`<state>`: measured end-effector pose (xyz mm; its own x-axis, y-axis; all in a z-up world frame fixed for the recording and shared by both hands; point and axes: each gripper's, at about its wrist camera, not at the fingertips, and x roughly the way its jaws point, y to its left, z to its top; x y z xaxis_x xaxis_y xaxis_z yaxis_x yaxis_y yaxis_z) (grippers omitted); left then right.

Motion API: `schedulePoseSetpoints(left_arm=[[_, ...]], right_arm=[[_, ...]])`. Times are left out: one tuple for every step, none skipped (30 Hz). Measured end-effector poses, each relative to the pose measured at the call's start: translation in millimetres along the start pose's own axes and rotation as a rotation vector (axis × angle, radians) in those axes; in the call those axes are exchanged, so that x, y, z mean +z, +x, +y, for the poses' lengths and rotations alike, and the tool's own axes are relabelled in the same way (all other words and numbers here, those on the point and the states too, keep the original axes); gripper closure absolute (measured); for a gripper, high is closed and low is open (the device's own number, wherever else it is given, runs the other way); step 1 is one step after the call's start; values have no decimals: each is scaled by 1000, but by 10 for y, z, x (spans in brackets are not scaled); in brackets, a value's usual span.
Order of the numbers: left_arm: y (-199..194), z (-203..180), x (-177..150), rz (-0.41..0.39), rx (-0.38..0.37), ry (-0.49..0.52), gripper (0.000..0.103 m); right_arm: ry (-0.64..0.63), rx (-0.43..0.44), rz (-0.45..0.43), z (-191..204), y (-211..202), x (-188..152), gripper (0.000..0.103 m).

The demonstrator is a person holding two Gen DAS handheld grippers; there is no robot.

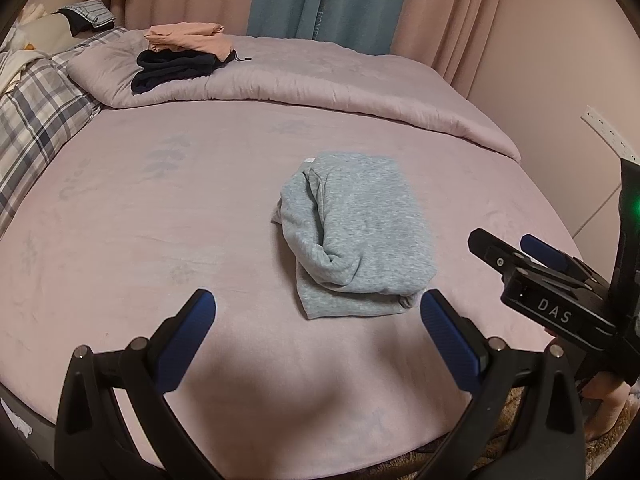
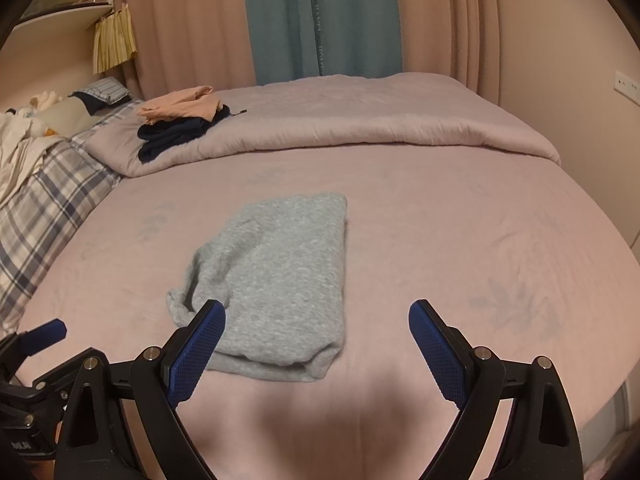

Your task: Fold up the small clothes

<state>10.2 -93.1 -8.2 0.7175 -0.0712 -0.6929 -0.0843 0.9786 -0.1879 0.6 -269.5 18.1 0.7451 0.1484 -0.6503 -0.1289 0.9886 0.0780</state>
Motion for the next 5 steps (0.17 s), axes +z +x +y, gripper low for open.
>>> schedulePoseSetpoints(left_arm=[[3,-3,0,2,-1,0,1],[8,-3,-2,4,0,0,1],[4,-4,-5,5,1,1,1],[4,-8,-6,4,1,3,1],[0,-12,-8,4,0,4,1]], right_arm=[[0,1,1,0,0,0,10],[2,-1,0,2,-2,-2,10],[3,-1,-1,-1,-6,-1,10],[4,-3,-2,-5,-7,-2,10],[5,-5,-3,-4,-7,-5,10]])
